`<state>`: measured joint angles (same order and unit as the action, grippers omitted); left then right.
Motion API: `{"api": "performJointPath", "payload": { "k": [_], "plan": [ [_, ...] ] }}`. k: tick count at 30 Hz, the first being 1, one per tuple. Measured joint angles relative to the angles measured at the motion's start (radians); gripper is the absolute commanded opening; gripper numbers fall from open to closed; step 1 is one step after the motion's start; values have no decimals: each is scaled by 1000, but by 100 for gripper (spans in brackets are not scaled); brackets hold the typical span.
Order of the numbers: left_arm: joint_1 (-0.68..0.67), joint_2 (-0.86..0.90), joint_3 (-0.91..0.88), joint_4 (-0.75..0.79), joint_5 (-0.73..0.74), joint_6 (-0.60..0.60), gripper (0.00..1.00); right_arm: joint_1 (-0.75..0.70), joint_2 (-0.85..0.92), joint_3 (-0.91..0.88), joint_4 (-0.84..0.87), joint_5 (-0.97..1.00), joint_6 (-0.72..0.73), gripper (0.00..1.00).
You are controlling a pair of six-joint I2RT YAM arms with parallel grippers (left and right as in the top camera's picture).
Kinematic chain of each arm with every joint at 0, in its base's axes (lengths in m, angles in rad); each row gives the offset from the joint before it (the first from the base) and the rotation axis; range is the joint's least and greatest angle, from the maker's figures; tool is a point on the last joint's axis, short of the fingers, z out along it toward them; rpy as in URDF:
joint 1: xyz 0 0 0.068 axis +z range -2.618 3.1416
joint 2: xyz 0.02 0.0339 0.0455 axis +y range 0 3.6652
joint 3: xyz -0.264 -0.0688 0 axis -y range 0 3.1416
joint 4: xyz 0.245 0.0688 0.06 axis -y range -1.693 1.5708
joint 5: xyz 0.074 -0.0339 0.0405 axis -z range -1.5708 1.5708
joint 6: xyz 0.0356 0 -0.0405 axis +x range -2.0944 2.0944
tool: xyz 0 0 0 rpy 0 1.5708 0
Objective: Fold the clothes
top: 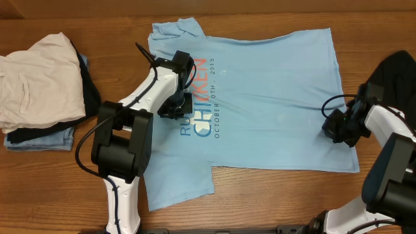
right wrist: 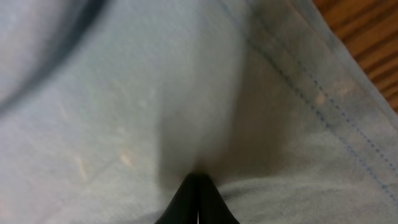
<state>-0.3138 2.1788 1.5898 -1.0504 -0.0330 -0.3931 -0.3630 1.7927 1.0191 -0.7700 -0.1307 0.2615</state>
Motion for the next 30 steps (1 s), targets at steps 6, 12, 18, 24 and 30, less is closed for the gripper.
{"api": "performJointPath", "payload": {
  "k": [6, 12, 18, 24, 30],
  "plan": [
    [52, -8, -19, -44, 15, 0, 4, 4, 0, 0, -15, 32, 26, 4],
    [57, -5, -8, -68, 11, 0, 17, 4, 0, 10, -43, 34, 45, 22],
    [65, 34, 356, -292, 4, -10, 69, 3, 5, 276, -253, -3, 48, 44],
    [63, -12, 709, -529, 66, 5, 72, -77, -6, 397, -457, 11, 51, 9],
    [32, -32, 708, -483, 67, 9, 83, -80, -18, 205, -128, -58, 7, 4]
  ]
}}
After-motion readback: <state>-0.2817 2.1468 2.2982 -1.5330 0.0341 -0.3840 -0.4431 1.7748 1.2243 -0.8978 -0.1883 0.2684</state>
